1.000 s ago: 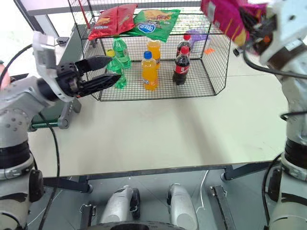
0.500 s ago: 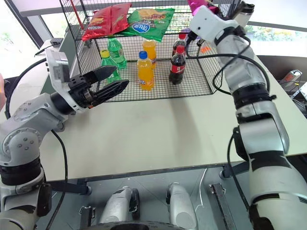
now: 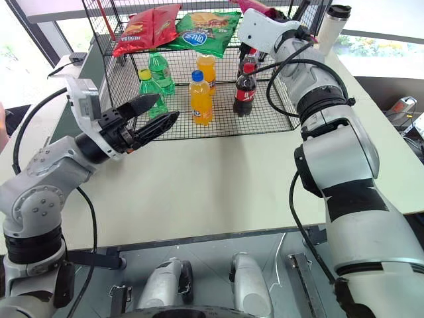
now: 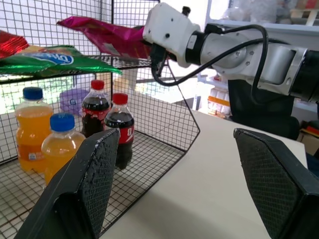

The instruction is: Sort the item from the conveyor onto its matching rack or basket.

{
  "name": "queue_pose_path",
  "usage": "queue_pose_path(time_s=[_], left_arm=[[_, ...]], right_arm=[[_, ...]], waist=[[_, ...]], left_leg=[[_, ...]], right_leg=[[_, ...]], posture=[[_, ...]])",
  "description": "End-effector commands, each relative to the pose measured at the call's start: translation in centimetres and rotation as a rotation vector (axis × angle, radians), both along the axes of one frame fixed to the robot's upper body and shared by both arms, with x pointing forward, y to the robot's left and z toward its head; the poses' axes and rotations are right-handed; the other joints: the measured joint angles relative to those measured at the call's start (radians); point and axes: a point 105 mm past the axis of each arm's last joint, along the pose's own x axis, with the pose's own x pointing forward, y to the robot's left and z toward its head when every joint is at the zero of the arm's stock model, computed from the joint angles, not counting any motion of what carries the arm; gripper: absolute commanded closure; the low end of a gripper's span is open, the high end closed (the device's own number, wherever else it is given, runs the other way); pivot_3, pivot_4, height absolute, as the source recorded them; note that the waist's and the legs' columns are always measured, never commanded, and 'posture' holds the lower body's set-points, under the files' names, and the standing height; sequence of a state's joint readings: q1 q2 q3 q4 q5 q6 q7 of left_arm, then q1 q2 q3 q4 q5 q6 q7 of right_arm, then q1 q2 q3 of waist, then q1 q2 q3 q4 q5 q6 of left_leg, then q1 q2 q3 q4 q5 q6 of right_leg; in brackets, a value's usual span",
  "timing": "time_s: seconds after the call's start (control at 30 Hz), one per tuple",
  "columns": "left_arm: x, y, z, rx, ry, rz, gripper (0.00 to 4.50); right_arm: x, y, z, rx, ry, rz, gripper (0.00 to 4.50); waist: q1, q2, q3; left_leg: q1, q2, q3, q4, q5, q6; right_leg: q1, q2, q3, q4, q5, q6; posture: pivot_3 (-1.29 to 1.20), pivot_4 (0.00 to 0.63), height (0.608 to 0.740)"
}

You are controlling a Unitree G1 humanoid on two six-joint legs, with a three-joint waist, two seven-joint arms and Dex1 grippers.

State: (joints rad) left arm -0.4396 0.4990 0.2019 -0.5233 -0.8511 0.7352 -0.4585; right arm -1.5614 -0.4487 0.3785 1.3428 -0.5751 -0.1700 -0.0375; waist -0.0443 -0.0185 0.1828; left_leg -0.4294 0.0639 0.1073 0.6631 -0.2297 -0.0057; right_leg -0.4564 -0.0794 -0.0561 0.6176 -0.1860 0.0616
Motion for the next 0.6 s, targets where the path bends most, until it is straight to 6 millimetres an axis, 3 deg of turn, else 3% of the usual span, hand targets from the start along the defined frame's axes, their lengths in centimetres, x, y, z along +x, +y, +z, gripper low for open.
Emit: queue_pose_path(time_s=[0.03,0.17,0.2,0.33,0.5,0.6], left_arm=[[-0.7,-0.4,0.9,0.002,-0.063,-0.002,0.64],[-0.7,-0.4,0.6,0.004,-0.058,0.007,0.64],[-0.7,-0.4,0.5,0.005,-0.056,0.009,0.64],[-0.6,-0.3,0.3,0.008,-0.049,0.017,0.64],[-0.5,-0.2,-0.1,0.007,-0.039,0.021,0.64],[-0.4,-0.4,-0.3,0.006,-0.033,0.021,0.64]], right_arm=[[-0.5,0.4,2.3,0.050,-0.048,0.016,2.25],[-0.8,0.6,3.4,0.104,-0.077,0.042,0.31],[-0.9,0.7,3.7,0.108,-0.084,0.052,0.15],[-1.1,2.0,4.0,0.214,-0.014,0.190,0.15],[-1.4,3.6,3.0,0.460,0.190,0.418,0.15],[-1.4,4.1,2.4,0.516,0.233,0.473,0.15]], waist=[[0.000,0.000,0.000],[0.000,0.000,0.000],[0.000,0.000,0.000],[0.000,0.000,0.000],[-0.001,0.000,0.000],[0.000,0.000,0.000]], left_leg=[[0.000,0.000,0.000,0.000,0.000,0.000],[0.000,0.000,0.000,0.000,0.000,0.000],[0.000,0.000,0.000,0.000,0.000,0.000],[0.000,0.000,0.000,0.000,0.000,0.000],[0.000,0.000,0.000,0.000,0.000,0.000],[0.000,0.000,0.000,0.000,0.000,0.000]], right_leg=[[0.000,0.000,0.000,0.000,0.000,0.000],[0.000,0.000,0.000,0.000,0.000,0.000],[0.000,0.000,0.000,0.000,0.000,0.000],[0.000,0.000,0.000,0.000,0.000,0.000],[0.001,0.000,0.000,0.000,0.001,0.002],[0.001,0.000,0.000,0.000,0.001,0.002]], posture=[[0.00,0.150,0.740],[0.00,0.150,0.740],[0.00,0.150,0.740],[0.00,0.150,0.740],[0.00,0.150,0.740],[0.00,0.150,0.740]])
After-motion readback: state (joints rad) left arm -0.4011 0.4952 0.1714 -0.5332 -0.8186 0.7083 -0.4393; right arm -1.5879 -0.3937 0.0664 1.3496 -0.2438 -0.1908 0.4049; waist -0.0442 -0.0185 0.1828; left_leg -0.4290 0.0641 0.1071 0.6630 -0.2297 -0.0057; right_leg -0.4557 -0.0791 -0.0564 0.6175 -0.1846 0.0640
